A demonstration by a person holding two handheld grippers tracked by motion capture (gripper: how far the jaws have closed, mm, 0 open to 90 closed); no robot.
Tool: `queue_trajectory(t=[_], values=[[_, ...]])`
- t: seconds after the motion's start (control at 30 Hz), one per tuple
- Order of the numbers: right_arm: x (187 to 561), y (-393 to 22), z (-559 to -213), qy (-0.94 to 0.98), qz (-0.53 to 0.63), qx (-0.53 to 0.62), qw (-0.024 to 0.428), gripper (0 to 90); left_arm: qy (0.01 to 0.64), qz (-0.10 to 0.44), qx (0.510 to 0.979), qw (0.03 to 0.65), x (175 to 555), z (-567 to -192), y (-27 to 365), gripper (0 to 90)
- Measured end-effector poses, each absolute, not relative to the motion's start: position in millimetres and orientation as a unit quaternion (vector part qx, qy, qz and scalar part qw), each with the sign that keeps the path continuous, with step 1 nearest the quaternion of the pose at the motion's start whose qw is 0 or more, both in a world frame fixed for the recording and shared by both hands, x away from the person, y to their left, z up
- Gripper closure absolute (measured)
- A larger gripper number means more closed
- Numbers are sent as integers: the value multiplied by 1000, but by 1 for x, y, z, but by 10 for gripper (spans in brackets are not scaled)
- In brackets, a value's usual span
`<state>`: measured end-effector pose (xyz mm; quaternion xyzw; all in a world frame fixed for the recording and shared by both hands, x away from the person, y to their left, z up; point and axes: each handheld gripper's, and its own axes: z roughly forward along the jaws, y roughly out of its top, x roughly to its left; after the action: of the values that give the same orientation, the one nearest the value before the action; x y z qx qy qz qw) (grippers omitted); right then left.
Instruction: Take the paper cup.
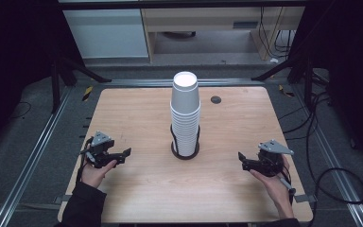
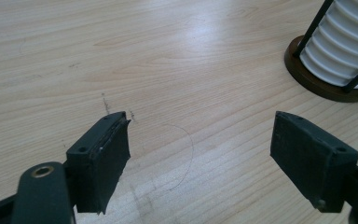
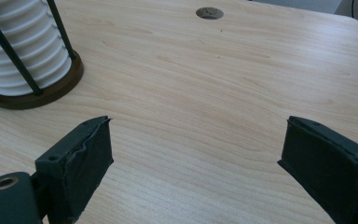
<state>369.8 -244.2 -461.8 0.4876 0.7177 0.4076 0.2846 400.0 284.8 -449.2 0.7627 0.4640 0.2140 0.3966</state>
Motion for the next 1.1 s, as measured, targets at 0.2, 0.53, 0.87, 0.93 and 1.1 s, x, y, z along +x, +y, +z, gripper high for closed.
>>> queue_trajectory(t=[0.2,0.53,0.87,0.93,1.1], values=[[367,-239,-455,717,422,480,279,90,463,214,764,395,399,-451,284,191],[380,-219,-410,702,483,441,283,93,455,216,770,392,399,-454,279,190],[395,-189,-355,681,544,394,291,85,453,216,769,396,398,-453,278,191],[396,-186,-351,680,549,390,292,85,453,216,769,397,398,-453,278,191],[401,-170,-331,677,569,366,288,81,451,217,769,397,398,-453,277,191]])
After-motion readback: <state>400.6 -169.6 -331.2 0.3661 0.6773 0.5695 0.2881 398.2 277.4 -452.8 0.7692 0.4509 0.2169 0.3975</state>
